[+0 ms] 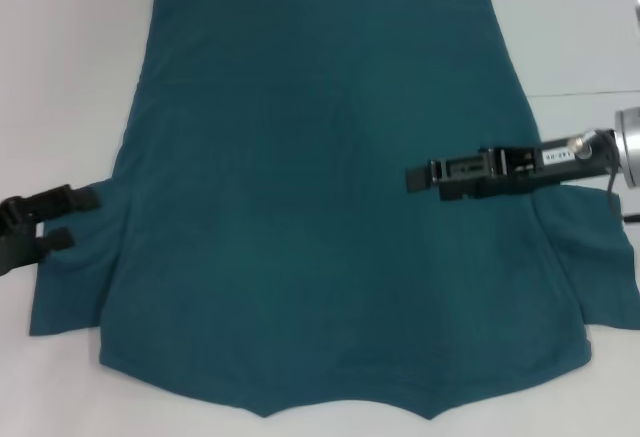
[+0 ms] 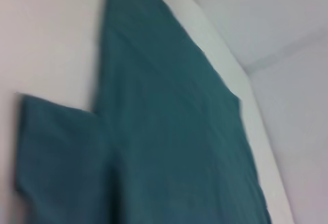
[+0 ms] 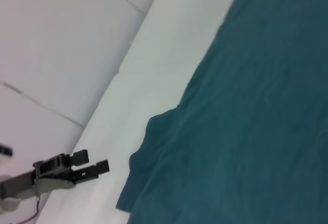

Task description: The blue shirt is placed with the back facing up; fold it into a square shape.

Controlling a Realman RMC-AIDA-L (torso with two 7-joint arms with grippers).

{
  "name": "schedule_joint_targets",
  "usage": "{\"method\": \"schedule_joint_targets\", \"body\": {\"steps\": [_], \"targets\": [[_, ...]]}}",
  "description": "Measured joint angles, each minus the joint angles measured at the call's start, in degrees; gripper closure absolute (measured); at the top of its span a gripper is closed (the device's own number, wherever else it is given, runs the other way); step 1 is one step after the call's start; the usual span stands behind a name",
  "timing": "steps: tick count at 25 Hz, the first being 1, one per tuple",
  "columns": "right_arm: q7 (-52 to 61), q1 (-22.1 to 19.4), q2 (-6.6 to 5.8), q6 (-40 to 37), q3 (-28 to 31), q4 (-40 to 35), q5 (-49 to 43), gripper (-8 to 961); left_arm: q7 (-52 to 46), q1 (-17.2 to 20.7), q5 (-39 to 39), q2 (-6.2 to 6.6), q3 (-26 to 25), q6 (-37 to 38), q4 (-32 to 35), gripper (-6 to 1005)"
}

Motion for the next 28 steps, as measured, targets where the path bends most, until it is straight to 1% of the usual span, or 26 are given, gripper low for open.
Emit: {"method": "schedule_joint_targets", "body": {"steps": [2,4,5,7,9,13,23,28], "targets": [[1.73,1.89,-1.63,1.94,-0.54,3.76,-0.07,16,-0.61,0.01,0.08,0.14,-0.88,-2.24,-1.58,162],[2.96,3.40,-2.91,4.05,-0.98,6.73,-0.24,16,-0.61,0.01,0.08,0.14,-0.88,-2.24,-1.58,164],[3.32,3.99,-3.41,5.15,-1.14,7.67,-0.37,16,-0.80,-0.08,0.13,0.21,-0.97,-4.68,-2.81,165],[3.92,4.96,-4.14,6.87,-1.52,8.78,-0.75,16,-0.84,-0.18,0.14,0.22,-0.94,-5.77,-3.24,167],[4.23,5.58,-4.39,7.59,-1.73,9.00,-1.21,16,-0.95,-0.39,0.16,0.22,-0.86,-8.74,-4.31,169],[4.70,6.38,-4.59,8.35,-1.84,9.62,-2.41,16,-1.00,-0.45,0.18,0.22,-0.86,-11.89,-5.17,173],[5.07,6.09,-4.67,9.84,-2.00,10.33,-3.02,16,-0.34,-0.91,0.32,0.18,0.10,-19.70,-7.18,184],[5.01,6.02,-4.70,9.89,-1.95,10.33,-3.03,17,0.94,-1.45,0.32,-0.22,0.34,-22.96,-9.03,189]]}}
